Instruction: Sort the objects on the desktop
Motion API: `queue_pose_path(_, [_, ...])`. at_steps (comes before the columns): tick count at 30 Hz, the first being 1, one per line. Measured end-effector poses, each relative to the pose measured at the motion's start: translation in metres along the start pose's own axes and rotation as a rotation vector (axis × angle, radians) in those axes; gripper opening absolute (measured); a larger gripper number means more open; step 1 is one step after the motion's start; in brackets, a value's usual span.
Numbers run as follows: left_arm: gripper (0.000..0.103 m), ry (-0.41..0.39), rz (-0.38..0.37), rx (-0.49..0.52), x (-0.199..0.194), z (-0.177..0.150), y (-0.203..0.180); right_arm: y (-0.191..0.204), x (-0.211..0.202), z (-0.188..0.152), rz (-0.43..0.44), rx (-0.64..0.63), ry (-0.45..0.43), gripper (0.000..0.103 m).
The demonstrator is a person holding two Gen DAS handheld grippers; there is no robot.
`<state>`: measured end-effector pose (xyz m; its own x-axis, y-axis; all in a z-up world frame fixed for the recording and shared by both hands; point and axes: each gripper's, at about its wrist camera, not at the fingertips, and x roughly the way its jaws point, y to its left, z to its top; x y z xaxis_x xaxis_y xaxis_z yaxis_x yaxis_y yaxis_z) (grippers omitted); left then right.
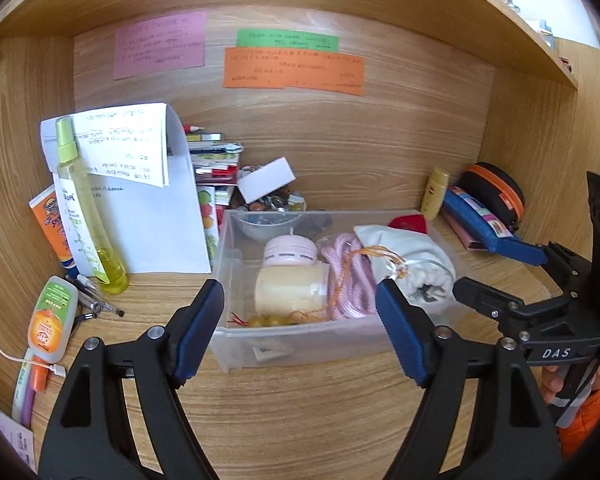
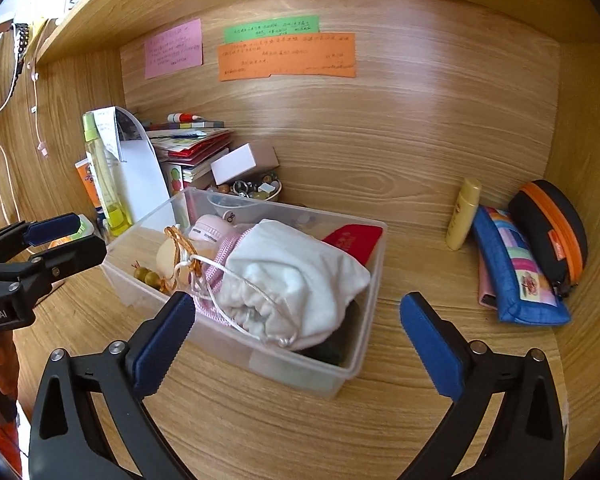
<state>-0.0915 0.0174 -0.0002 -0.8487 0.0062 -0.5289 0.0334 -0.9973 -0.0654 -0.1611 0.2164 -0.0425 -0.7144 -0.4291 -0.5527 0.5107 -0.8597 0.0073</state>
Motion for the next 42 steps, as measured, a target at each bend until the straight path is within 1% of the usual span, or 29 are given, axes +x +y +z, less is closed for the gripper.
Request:
queue_pose_path(5, [0.079, 0.006, 0.019, 0.004, -0.006, -0.004, -0.005, -0.001, -0.011, -0.006, -0.018, -0.023, -0.005, 0.102])
queue_pose_path(8, [0.092, -0.003, 0.038, -0.006, -0.01, -0.007, -0.007, -0.001, -0.016, -0.012, -0.017, -0.035, -0.003, 0.102])
queue_pose_path(9, [0.093, -0.009, 0.042, -0.011, -0.012, -0.007, -0.007, -0.001, -0.018, -0.014, -0.014, -0.038, -0.004, 0.102])
queue_pose_path(17, [0.093, -0.01, 0.09, -0.041, -0.018, -0.014, -0.012, 0.002, -0.033, -0.021, 0.003, -0.039, -0.02, 0.102])
queue_pose_path(30, [0.093, -0.007, 0.097, -0.036, -0.023, -0.019, -0.018, 0.005, -0.052, -0.021, 0.02, -0.038, -0.063, 0.102])
queue_pose_path(36, [0.093, 0.002, 0.082, -0.042, -0.021, -0.019, -0.016, 0.007, -0.053, -0.02, 0.022, -0.047, -0.065, 0.102])
queue_pose_path(42, [0.093, 0.012, 0.087, -0.054, -0.017, -0.021, -0.013, 0.008, -0.049, -0.021, 0.026, -0.051, -0.054, 0.102])
